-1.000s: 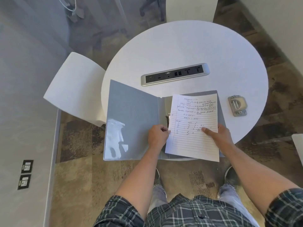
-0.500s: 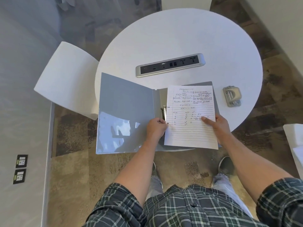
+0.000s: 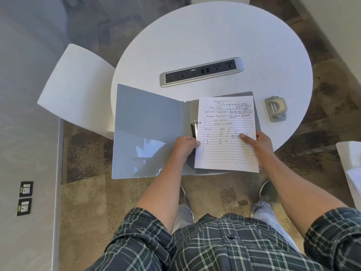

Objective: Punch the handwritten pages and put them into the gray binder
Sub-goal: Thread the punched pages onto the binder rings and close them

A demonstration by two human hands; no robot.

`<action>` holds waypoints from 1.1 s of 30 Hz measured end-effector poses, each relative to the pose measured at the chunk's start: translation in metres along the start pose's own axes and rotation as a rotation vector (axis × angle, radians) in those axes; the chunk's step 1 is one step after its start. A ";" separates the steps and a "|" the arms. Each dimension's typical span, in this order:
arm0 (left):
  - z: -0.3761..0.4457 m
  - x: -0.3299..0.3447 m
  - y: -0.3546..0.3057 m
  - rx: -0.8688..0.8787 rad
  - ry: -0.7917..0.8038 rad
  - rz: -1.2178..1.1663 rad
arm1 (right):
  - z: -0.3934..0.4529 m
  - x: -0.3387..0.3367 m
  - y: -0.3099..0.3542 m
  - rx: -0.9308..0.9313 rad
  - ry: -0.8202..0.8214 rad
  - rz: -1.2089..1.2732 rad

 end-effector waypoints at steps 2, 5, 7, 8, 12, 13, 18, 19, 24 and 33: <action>0.001 0.002 -0.001 -0.035 0.001 -0.007 | -0.001 -0.001 -0.001 0.022 -0.004 0.066; 0.004 0.004 -0.002 -0.063 -0.009 -0.003 | 0.000 -0.003 -0.003 0.065 0.000 0.153; 0.004 0.005 -0.002 -0.056 -0.015 -0.012 | 0.001 -0.004 -0.006 0.085 -0.001 0.192; 0.003 0.005 -0.002 -0.047 -0.014 -0.017 | 0.002 -0.005 -0.007 0.089 -0.010 0.203; 0.000 0.003 0.002 -0.023 0.000 -0.043 | 0.001 -0.007 -0.005 0.058 -0.067 0.174; -0.001 0.003 0.003 -0.010 0.002 -0.048 | 0.000 -0.007 -0.004 0.051 -0.077 0.167; -0.003 0.007 0.004 0.050 -0.015 -0.044 | 0.001 -0.009 -0.004 0.042 -0.086 0.163; -0.003 0.008 0.004 0.054 -0.012 -0.033 | 0.001 -0.009 -0.003 0.038 -0.087 0.157; -0.002 0.012 0.005 0.089 -0.071 0.055 | 0.001 -0.009 -0.002 0.026 -0.110 0.145; -0.014 0.017 0.000 0.237 -0.137 0.278 | -0.003 -0.005 0.014 -0.184 -0.316 -0.600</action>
Point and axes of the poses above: each hand's wrist, its own z-axis towards the middle knuckle, its own x-axis out of the palm, y = z × x, the point moved 4 cm from there along z, towards the middle knuckle, and after that the axes turned 1 degree about -y, right-handed, at the moved point
